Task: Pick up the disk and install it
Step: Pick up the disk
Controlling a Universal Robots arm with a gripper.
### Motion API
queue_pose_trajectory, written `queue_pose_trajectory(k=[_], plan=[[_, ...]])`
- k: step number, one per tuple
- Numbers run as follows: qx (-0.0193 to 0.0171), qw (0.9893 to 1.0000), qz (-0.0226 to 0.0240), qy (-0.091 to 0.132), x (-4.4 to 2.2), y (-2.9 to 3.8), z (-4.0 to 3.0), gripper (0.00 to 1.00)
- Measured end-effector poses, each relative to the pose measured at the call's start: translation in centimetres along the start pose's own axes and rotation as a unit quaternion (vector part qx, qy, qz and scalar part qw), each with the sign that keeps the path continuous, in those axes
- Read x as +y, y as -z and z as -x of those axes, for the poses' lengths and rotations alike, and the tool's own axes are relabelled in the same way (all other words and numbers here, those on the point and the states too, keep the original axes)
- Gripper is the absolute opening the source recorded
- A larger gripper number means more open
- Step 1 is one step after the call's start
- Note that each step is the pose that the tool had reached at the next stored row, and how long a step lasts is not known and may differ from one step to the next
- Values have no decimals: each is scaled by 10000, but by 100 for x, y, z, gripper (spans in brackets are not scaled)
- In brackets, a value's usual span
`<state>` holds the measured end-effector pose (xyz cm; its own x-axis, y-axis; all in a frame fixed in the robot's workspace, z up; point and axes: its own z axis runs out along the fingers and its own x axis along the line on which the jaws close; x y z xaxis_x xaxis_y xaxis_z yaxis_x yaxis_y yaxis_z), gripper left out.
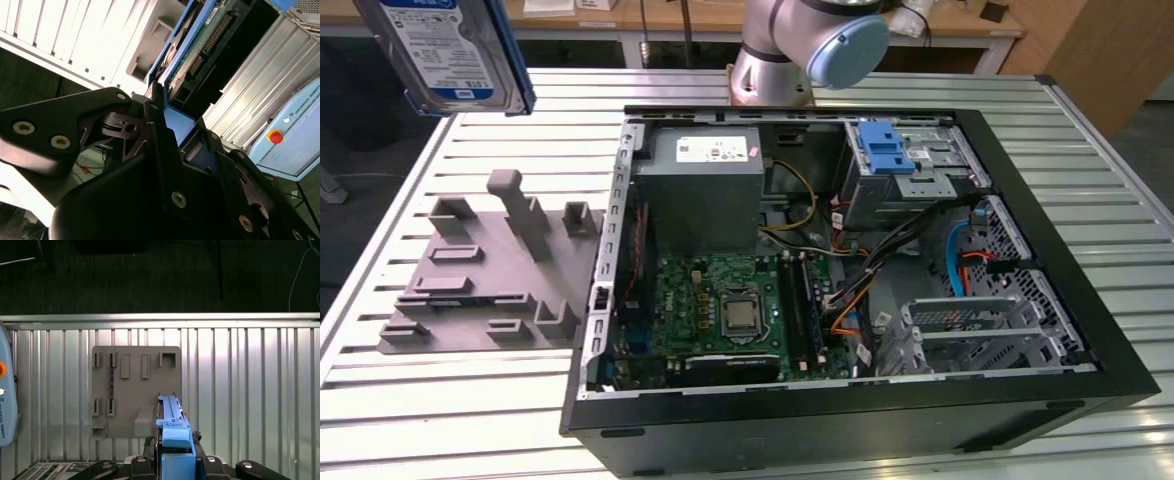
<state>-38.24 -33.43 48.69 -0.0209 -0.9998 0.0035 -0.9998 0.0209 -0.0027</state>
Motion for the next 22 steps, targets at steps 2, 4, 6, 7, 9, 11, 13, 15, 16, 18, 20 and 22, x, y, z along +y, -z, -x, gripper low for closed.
queue_pose_trajectory(k=[2,4,6,7,9,11,13,15,16,18,20,22], plan=[[0,10000,0,0,-26,0,0,36],[0,10000,0,0,-30,0,-6,36],[0,10000,0,0,-31,0,-24,36],[0,10000,0,0,-31,-1,-41,36],[0,10000,0,0,-32,-1,-92,36],[0,10000,1,0,-34,-1,-156,36],[0,10000,0,0,-35,-2,-222,36],[0,10000,0,0,-37,-2,-279,36],[0,10000,0,0,-41,-2,-303,36],[0,10000,1,0,-59,-2,-342,36],[0,10000,2,0,-99,-3,-363,36],[0,10000,5,0,-156,-3,-375,36]])
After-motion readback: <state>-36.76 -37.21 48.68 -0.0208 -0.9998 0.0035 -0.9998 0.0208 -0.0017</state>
